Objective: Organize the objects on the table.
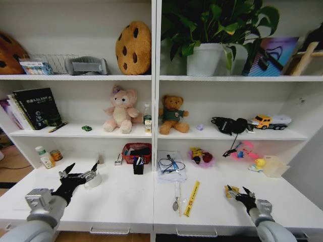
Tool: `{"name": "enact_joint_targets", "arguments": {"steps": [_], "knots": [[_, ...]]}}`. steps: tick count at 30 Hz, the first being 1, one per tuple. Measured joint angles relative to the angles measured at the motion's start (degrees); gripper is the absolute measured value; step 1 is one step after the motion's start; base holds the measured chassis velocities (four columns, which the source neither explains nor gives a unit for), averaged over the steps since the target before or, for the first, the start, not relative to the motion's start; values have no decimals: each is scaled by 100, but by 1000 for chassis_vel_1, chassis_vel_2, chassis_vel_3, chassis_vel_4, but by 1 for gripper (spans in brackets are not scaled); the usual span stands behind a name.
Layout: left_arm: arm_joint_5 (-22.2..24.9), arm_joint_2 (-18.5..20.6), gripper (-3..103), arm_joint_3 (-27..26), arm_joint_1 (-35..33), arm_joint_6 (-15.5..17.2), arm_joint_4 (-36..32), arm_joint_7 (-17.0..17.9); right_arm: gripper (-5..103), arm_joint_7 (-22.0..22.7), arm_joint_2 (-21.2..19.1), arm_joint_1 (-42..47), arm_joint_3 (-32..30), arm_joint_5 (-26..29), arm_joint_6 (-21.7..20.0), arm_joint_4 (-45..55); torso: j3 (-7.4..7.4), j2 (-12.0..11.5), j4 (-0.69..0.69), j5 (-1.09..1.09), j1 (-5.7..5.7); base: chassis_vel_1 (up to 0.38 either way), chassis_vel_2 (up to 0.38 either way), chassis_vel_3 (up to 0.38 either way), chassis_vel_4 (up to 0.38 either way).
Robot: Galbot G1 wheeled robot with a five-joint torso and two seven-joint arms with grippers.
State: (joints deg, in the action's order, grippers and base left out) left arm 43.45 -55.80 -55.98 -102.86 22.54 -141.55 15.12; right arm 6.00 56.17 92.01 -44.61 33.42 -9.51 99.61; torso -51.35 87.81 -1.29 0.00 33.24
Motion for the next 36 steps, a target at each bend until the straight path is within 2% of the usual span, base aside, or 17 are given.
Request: {"name": "enact_joint_targets", "arguments": {"steps": [4, 6, 7, 9, 10, 11, 12, 13, 16, 20, 23, 29, 32, 36], "knots": [[0, 0, 100, 0, 0, 0, 0, 0, 69, 13, -3, -18, 39, -29, -36, -43, 0, 0, -1, 0, 0, 0, 0, 0, 0], [0, 0, 100, 0, 0, 0, 0, 0, 57, 51, -1, -24, 45, -41, -73, -75, 0, 0, -1, 0, 0, 0, 0, 0, 0], [0, 0, 100, 0, 0, 0, 0, 0, 57, 51, -1, -24, 45, -41, -73, -75, 0, 0, -1, 0, 0, 0, 0, 0, 0], [0, 0, 100, 0, 0, 0, 0, 0, 47, 59, 3, -19, 30, -30, -79, -85, 0, 0, -1, 0, 0, 0, 0, 0, 0], [0, 0, 100, 0, 0, 0, 0, 0, 47, 59, 3, -19, 30, -30, -79, -85, 0, 0, -1, 0, 0, 0, 0, 0, 0], [0, 0, 100, 0, 0, 0, 0, 0, 36, 59, 0, -19, 20, -23, -77, -92, 0, 0, -1, 0, 0, 0, 0, 0, 0], [0, 0, 100, 0, 0, 0, 0, 0, 36, 59, 0, -19, 20, -23, -77, -92, 0, 0, -1, 0, 0, 0, 0, 0, 0], [0, 0, 100, 0, 0, 0, 0, 0, 31, 59, -6, -20, 13, -14, -77, -93, 0, 0, 0, 0, 0, 0, 0, 0, 0], [0, 0, 100, 0, 0, 0, 0, 0, 25, 56, -13, -22, -1, 5, -76, -85, 0, 0, -1, 0, 0, 0, 0, 0, 0], [0, 0, 100, 0, 0, 0, 0, 0, 4, 33, -48, 26, -12, 15, -77, -13, 0, 0, 0, 0, 0, 0, 0, 0, 0], [0, 0, 100, 0, 0, 0, 0, 0, 0, 15, -75, 80, -72, 47, -76, 55, 0, 0, -1, 1, 0, 0, 0, 0, 0], [0, 0, 100, 0, 0, 0, 0, 0, 0, 6, -165, 25, -196, 266, -141, 366, 0, 0, -2, 0, -1, 0, 0, 0, 0], [0, 0, 100, 0, 0, 0, 0, 0, 0, 34, -415, -775, 131, 642, -287, 410, 0, 0, -1, -2, -1, 0, 0, 0, 0], [0, 0, 100, -1, 0, 0, 0, 0, 0, 37, -523, -1366, 533, 730, -281, 146, 0, 0, 1, 2, -1, 0, 0, 0, 0]]}}
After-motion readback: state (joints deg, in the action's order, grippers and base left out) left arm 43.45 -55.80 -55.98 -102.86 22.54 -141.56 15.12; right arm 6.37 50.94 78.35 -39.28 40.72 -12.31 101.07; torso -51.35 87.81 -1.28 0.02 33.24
